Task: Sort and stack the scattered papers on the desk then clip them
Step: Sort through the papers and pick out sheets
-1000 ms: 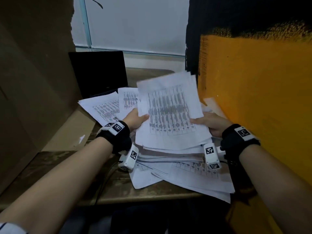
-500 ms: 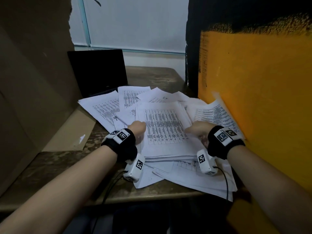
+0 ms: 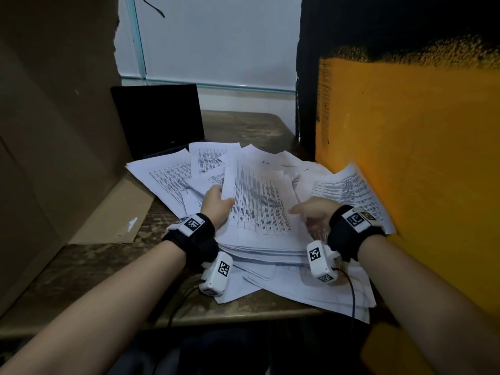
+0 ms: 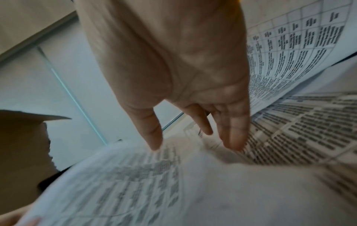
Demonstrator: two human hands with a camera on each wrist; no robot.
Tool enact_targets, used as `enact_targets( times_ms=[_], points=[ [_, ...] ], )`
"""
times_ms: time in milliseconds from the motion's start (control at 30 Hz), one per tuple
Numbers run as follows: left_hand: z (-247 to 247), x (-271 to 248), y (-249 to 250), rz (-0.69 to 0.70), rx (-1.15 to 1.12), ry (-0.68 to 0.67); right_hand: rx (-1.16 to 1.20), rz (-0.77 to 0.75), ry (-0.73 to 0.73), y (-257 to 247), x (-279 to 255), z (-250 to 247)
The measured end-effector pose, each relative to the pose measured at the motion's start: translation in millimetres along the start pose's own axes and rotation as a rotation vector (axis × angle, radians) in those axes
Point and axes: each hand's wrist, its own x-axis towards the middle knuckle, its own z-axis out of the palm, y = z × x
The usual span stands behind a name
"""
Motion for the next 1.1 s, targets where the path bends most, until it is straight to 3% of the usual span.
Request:
enact_targets(
  times_ms=[100,167,233,433,500,567,733,900,1033,1100],
  points=[
    [-16.5,-18.5,24.7,0.180,-0.184,-0.093,0.394,-0.107,0.006,0.6,-3.5,-12.2],
    [-30.4,-26.8,41.4,0.248,-0.254,-0.141,0.744,-0.216,-0.128,-8.5,-11.5,-19.2],
    [-43.1,-30.1,61.4,0.337,-0.270,-0.126,0.890,-0.309,-0.197,-21.9,-16.5,-22.7],
    [-53.7,-36.3,117.3,0.703,-0.035,0.158,0.768,-0.780,0.215,-90.0,-56.4,-11.6],
    [-57.3,-40.6,121.2,0.698,-0.087,0.247,0.692,-0.873,0.284,-97.4,-63.2,-8.8],
    [-61.5,-46.6,115.1,0.649,-0.117,0.238,0.676,-0.909,0.236,-91.1,-63.6,-6.4],
    [-78.1,-35.0,91.6,0.483,-0.294,0.116,0.630,-0.770,0.011,-60.8,-52.1,0.4],
    [-73.8,-27.6,116.9,0.408,-0.372,0.227,0.708,-0.748,0.057,-75.2,-54.3,2.0],
    [-70.9,-22.6,121.6,0.395,-0.446,0.283,0.767,-0.736,0.010,-83.3,-52.9,-1.1],
    [-72.5,-19.0,122.4,0.399,-0.428,0.232,0.815,-0.741,-0.003,-82.2,-51.3,-5.1]
  ],
)
